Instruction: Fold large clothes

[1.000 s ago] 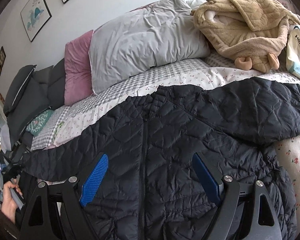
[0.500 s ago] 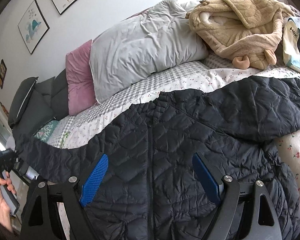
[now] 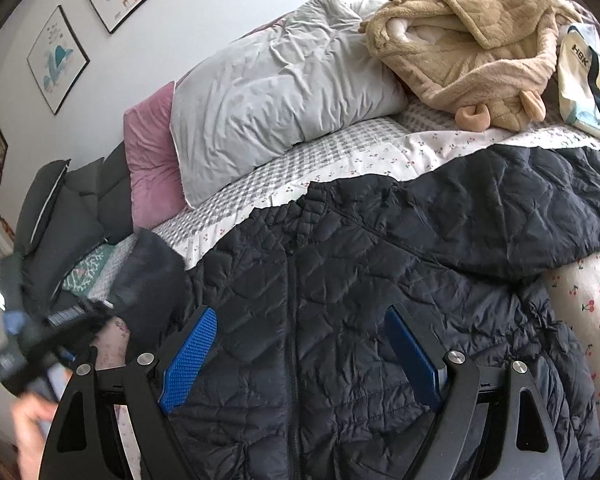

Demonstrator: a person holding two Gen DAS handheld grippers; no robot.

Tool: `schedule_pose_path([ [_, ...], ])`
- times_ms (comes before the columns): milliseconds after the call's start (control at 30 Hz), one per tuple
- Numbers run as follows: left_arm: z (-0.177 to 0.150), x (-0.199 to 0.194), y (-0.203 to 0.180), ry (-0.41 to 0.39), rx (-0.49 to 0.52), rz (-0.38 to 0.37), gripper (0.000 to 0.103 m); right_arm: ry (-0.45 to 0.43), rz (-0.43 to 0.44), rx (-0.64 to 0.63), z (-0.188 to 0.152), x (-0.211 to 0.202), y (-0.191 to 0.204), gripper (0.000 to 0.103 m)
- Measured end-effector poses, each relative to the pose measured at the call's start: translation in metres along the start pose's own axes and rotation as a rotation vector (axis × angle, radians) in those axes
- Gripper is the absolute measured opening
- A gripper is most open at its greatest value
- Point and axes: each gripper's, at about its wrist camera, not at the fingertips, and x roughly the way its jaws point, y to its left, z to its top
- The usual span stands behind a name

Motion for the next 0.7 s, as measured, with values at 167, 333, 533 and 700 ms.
schedule_pose_path([
  [167, -0.025, -0.006, 0.001, 0.062, 0.13, 0.033, 0.074, 0.037, 0.011, 0.014, -0.002, 0.01, -0.002, 0.087],
  [333, -0.012, -0.059, 0.058, -0.062, 0.054, 0.072, 0.076, 0.111, 0.075, 0.086, -0.007, 0.036, -0.001, 0.087],
  [533, -0.015, -0.064, 0.136, -0.105, -0.057, 0.185, 0.066, 0.229, 0.223, 0.197, -0.022, 0.09, 0.024, 0.087],
  [700, -0.019, -0.04, 0.182, -0.074, -0.169, 0.228, 0.056, 0.389, 0.193, 0.174, -0.051, 0.156, 0.049, 0.082],
])
